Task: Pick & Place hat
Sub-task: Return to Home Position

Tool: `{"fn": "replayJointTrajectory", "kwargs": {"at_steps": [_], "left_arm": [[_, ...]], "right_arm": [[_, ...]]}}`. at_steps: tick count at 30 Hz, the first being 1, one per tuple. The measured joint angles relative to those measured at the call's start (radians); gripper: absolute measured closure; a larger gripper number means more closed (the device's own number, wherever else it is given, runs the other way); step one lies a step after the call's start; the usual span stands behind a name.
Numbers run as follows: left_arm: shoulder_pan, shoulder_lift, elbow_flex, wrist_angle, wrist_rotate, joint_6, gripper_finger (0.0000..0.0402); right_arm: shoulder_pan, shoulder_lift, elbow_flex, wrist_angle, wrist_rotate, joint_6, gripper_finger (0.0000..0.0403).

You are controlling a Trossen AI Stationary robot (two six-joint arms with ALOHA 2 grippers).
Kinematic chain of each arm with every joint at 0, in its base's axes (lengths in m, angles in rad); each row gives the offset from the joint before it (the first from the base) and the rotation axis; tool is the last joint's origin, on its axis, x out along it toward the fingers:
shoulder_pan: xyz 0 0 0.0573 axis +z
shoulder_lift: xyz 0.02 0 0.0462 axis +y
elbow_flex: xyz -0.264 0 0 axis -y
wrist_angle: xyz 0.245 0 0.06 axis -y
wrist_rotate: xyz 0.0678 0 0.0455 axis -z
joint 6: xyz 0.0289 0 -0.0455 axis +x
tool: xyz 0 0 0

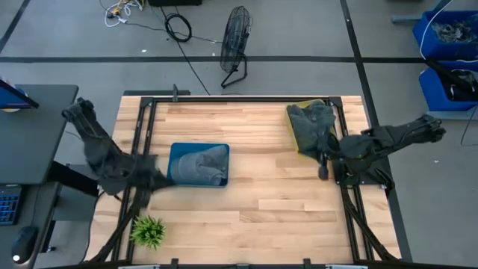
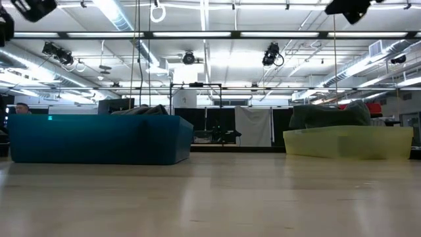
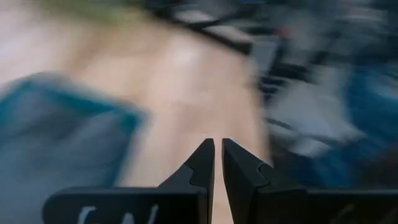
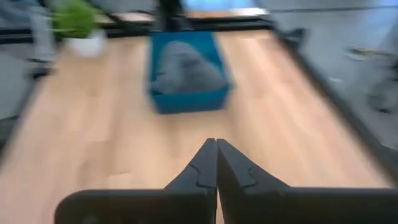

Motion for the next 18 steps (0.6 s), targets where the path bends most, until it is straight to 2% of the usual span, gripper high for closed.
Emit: {"fn": "replayJointTrajectory", "kwargs": {"at_steps": [3,5,9,13,15,18], "left_arm": [[0.072,-0.004,-0.143,0.442,0.178,0.375,0.0367],[0.137,-0.014,-0.154,0.521,0.234,0.535,0.0367],[0.298,-0.089,-0.092,0.374,0.228,0.699,0.0367],[0.43,-0.221,-0.033,0.159,0.224,0.68,0.0367],[0.464,-0.3,-0.051,0.161,0.225,0.706,0.0367],[0.484,-0.412,-0.106,0.2,0.225,0.763,0.0367]], "right_arm": [[0.058,-0.063,-0.099,0.115,-0.091,-0.014,0.0399],[0.091,-0.092,-0.12,0.161,-0.128,-0.059,0.0399],[0.134,-0.141,-0.108,0.186,-0.119,-0.138,0.0399],[0.149,-0.237,-0.106,0.186,-0.115,-0.194,0.0399],[0.148,-0.298,-0.134,0.19,-0.114,-0.215,0.0399],[0.148,-0.392,-0.228,0.253,-0.047,-0.247,0.0399]]}}
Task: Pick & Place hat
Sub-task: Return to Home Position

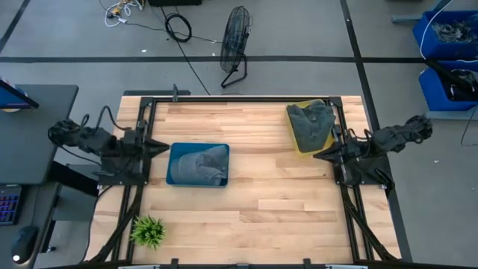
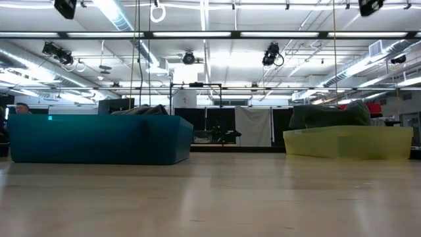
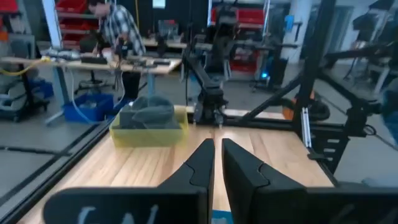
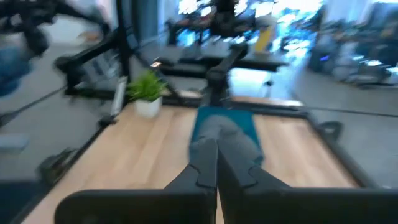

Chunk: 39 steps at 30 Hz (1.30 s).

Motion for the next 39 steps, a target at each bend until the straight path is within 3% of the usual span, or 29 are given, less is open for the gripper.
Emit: {"fn": "replayJointTrajectory", "kwargs": {"at_steps": [3,9,12,20,31,35,39], "left_arm": [[0.0,-0.096,-0.077,0.048,0.007,0.035,0.0367],[0.0,-0.225,-0.264,0.209,0.112,0.059,0.0367],[0.0,-0.258,-0.354,0.257,0.161,0.06,0.0367],[0.001,-0.278,-0.536,0.434,0.176,0.09,0.0367],[0.001,-0.281,-0.562,0.516,0.204,0.18,0.0367],[0.001,-0.281,-0.562,0.515,0.205,0.15,0.0367],[0.001,-0.279,-0.562,0.513,0.205,0.128,0.0367]], "right_arm": [[-0.001,-0.09,-0.12,0.116,0.069,-0.014,0.0399],[0.0,-0.22,-0.305,0.282,0.057,-0.031,0.0399],[0.0,-0.255,-0.367,0.349,0.052,-0.015,0.0399],[0.0,-0.3,-0.465,0.389,0.027,-0.028,0.0399],[0.0,-0.348,-0.482,0.353,0.026,-0.044,0.0388],[-0.001,-0.348,-0.518,0.392,0.024,-0.045,0.0388],[0.0,-0.348,-0.607,0.481,-0.042,-0.033,0.0388]]}}
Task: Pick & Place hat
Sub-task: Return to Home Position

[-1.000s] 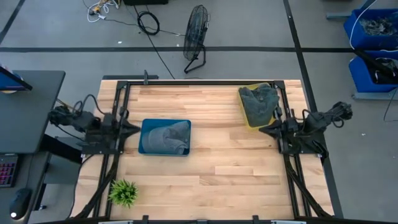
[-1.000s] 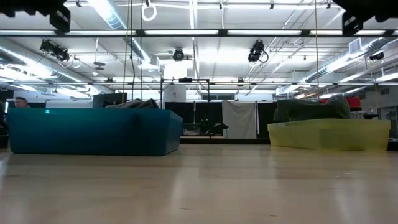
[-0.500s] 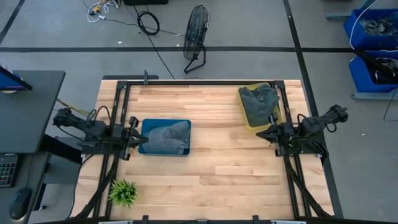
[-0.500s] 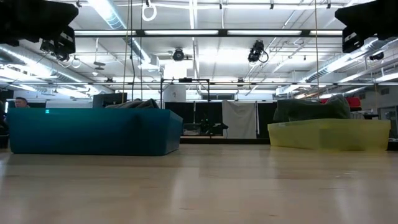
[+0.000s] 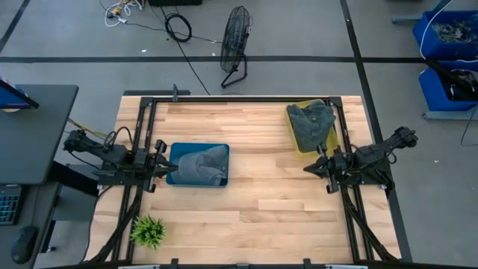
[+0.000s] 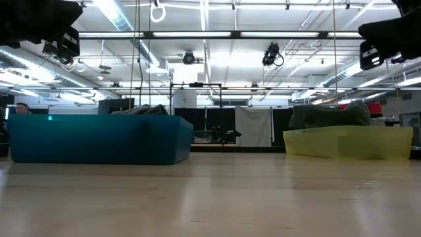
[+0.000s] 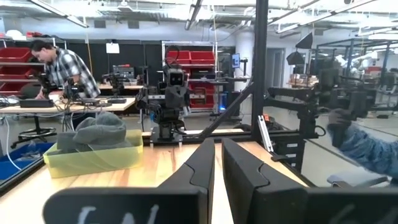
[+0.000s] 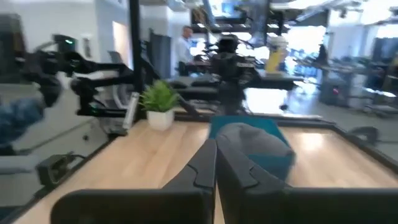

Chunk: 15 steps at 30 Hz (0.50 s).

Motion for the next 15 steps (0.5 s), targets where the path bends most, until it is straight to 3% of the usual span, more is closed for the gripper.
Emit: {"fn": "replayJointTrajectory", "kwargs": {"at_steps": [15], "left_arm": [[0.0,0.008,-0.047,0.0,0.051,-0.062,0.0367]], "right_arm": [[0.0,0.004,-0.011,-0.007,-0.026,-0.01,0.0388]]}}
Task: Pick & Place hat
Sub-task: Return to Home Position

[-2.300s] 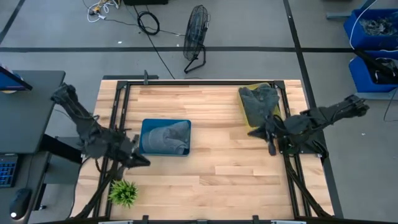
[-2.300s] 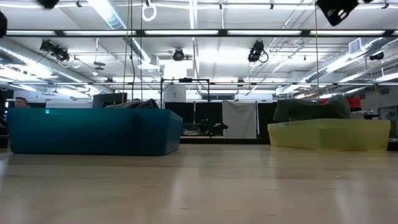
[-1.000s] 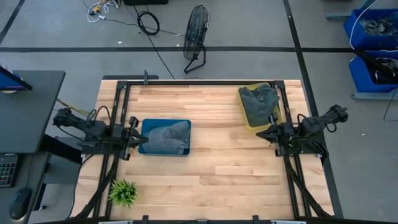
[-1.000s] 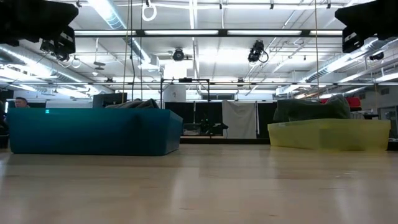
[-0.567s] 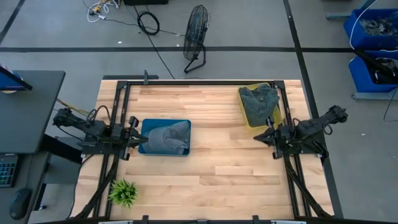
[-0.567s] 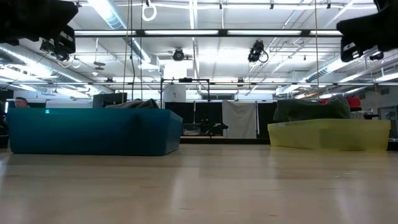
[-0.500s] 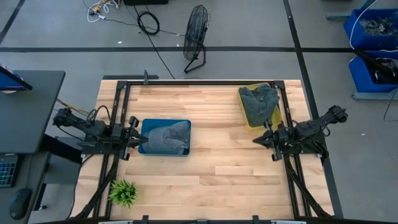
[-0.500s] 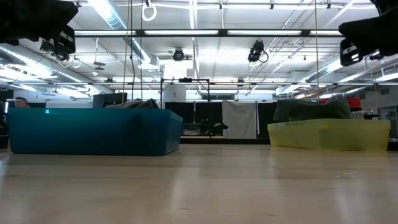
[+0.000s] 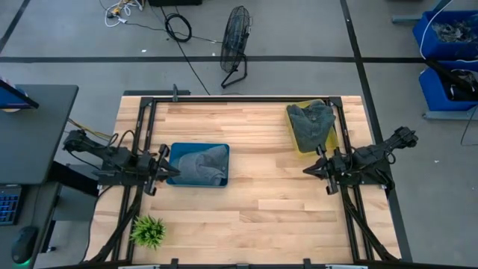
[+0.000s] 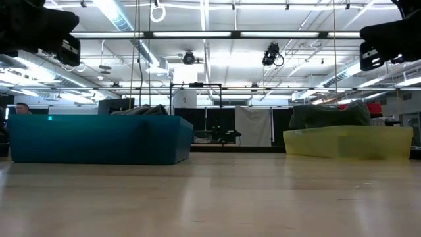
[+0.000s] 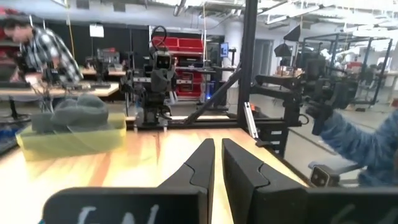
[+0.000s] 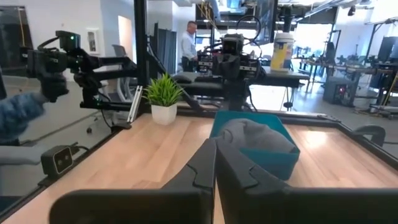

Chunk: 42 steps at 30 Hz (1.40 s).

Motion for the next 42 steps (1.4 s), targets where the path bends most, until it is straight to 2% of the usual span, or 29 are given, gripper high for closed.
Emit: {"fn": "replayJointTrajectory", "kwargs": {"at_steps": [4,42], "left_arm": [[0.0,0.001,0.0,-0.004,0.0,-0.06,0.0367],[0.0,0.001,-0.002,-0.003,0.0,-0.069,0.0367]], "right_arm": [[0.0,0.0,0.0,0.0,0.0,0.001,0.0388],[0.0,0.0,0.001,0.0,-0.001,0.001,0.0388]]}}
